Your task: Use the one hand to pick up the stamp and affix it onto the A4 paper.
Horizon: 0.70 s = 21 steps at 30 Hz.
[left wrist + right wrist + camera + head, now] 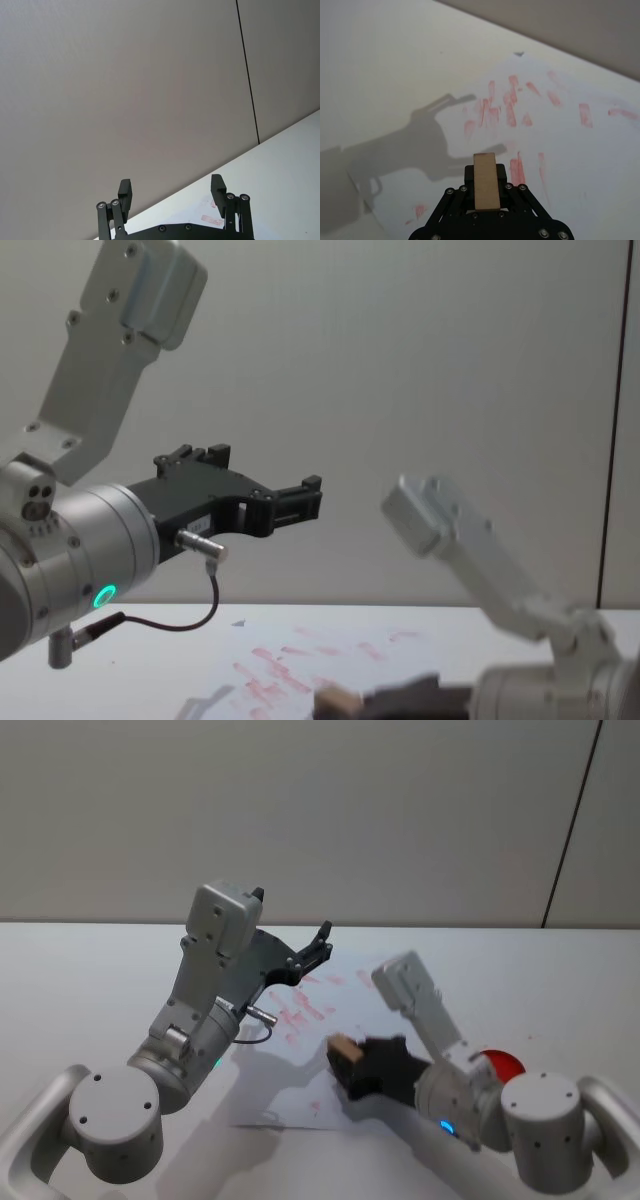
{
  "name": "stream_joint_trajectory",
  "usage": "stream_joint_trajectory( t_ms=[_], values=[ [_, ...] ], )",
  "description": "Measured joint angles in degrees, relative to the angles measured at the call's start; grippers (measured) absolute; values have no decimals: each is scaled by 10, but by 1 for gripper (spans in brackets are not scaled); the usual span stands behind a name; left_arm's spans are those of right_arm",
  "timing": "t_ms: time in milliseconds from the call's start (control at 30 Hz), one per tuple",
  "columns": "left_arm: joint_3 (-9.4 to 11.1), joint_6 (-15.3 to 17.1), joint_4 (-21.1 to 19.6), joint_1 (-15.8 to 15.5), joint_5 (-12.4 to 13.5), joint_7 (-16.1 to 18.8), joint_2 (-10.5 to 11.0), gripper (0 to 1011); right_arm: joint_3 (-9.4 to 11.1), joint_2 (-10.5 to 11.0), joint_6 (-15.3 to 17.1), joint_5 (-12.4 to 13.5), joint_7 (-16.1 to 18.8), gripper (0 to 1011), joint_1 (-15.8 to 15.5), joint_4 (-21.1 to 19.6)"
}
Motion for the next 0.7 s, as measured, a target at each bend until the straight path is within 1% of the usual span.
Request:
stream_joint_trajectory(
  t_ms=[200,367,500,600,700],
  values=[
    [0,0,0,0,0,0,0,1003,9,-5,-26,24,-13,220,11,-23],
    [0,0,0,0,0,0,0,1003,19,-4,-34,44,-28,220,15,-49],
    [0,0,0,0,0,0,0,1003,30,4,-35,59,-42,220,12,-73],
    [0,0,0,0,0,0,0,1003,42,19,-29,72,-58,220,2,-96],
    [0,0,0,0,0,0,0,1003,50,30,-22,80,-68,220,-8,-111]
  ],
)
